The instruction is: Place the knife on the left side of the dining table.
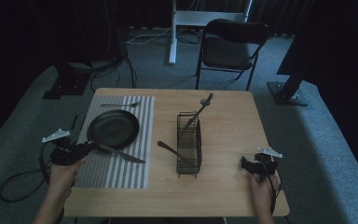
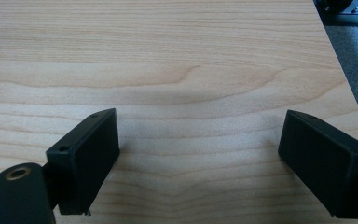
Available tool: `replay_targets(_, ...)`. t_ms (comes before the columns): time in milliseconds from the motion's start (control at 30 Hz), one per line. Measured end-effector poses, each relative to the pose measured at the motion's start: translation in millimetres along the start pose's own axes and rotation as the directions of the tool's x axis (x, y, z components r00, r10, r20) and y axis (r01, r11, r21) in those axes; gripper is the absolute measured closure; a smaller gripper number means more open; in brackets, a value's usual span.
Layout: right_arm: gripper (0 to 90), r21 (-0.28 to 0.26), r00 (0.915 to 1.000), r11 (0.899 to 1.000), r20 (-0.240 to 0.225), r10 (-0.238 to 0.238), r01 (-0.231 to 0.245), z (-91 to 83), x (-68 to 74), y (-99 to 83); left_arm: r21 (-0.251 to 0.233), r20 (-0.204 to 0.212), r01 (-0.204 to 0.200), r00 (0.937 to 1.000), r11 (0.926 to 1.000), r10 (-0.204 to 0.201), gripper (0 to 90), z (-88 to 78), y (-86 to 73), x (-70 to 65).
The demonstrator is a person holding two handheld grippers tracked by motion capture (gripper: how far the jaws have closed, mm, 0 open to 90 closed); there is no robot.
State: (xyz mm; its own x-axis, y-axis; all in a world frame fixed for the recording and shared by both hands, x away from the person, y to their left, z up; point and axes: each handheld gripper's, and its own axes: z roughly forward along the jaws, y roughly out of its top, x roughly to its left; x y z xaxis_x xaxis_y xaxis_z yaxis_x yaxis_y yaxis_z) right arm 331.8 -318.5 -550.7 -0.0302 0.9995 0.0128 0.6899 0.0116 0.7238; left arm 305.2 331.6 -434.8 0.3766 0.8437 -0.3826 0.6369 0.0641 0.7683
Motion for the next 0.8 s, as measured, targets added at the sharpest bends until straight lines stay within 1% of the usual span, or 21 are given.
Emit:
replay_targets(67,11.4,0.000,1.0000,1.000,0.000,0.000,0.000,0.0,0.0,0.0,0.013,-0.002,0.022,0.9998,0.9997,-0.022,71.5,-0.1,-3.4,6.2)
replay_targets(167,11.4,0.000,1.0000,1.000,0.000,0.000,0.000,0.0,0.0,0.0,0.036,-0.013,0.035,0.9993,0.9987,-0.035,69.5,0.1,-9.3,14.4)
replay_targets(233,11.4,0.000,1.0000,1.000,0.000,0.000,0.000,0.0,0.0,0.0,0.036,-0.013,0.035,0.9993,0.9987,-0.035,68.8,0.1,-9.3,14.4)
replay_targets(267,11.4,0.000,1.0000,1.000,0.000,0.000,0.000,0.0,0.0,0.0,0.053,-0.011,0.060,0.9982,0.9968,-0.059,68.3,0.1,-16.7,24.4)
replay_targets(300,11.4,0.000,1.0000,1.000,0.000,0.000,0.000,0.0,0.0,0.0,0.053,-0.011,0.060,0.9982,0.9968,-0.059,67.9,0.1,-16.7,24.4)
replay_targets(333,11.4,0.000,1.0000,1.000,0.000,0.000,0.000,0.0,0.0,0.0,0.060,-0.016,0.064,0.9979,0.9961,-0.063,67.2,1.1,-21.0,29.2)
replay_targets(367,11.4,0.000,1.0000,1.000,0.000,0.000,0.000,0.0,0.0,0.0,0.060,-0.016,0.064,0.9979,0.9961,-0.063,66.8,1.1,-21.0,29.2)
replay_targets(433,11.4,0.000,1.0000,1.000,0.000,0.000,0.000,0.0,0.0,0.0,0.067,-0.009,0.083,0.9966,0.9943,-0.082,66.5,2.9,-25.9,37.0)
replay_targets(467,11.4,0.000,1.0000,1.000,0.000,0.000,0.000,0.0,0.0,0.0,0.067,-0.009,0.083,0.9966,0.9943,-0.082,65.8,2.9,-25.9,37.0)
replay_targets(500,11.4,0.000,1.0000,1.000,0.000,0.000,0.000,0.0,0.0,0.0,0.076,-0.010,0.088,0.9961,0.9932,-0.088,65.8,4.7,-28.2,41.3)
replay_targets(633,11.4,0.000,1.0000,1.000,0.000,0.000,0.000,0.0,0.0,0.0,0.094,-0.022,0.106,0.9943,0.9899,-0.105,63.2,9.3,-32.1,48.9)
replay_targets(800,11.4,0.000,1.0000,1.000,0.000,0.000,0.000,0.0,0.0,0.0,0.114,-0.045,0.108,0.9936,0.9876,-0.103,60.1,15.1,-36.1,55.1)
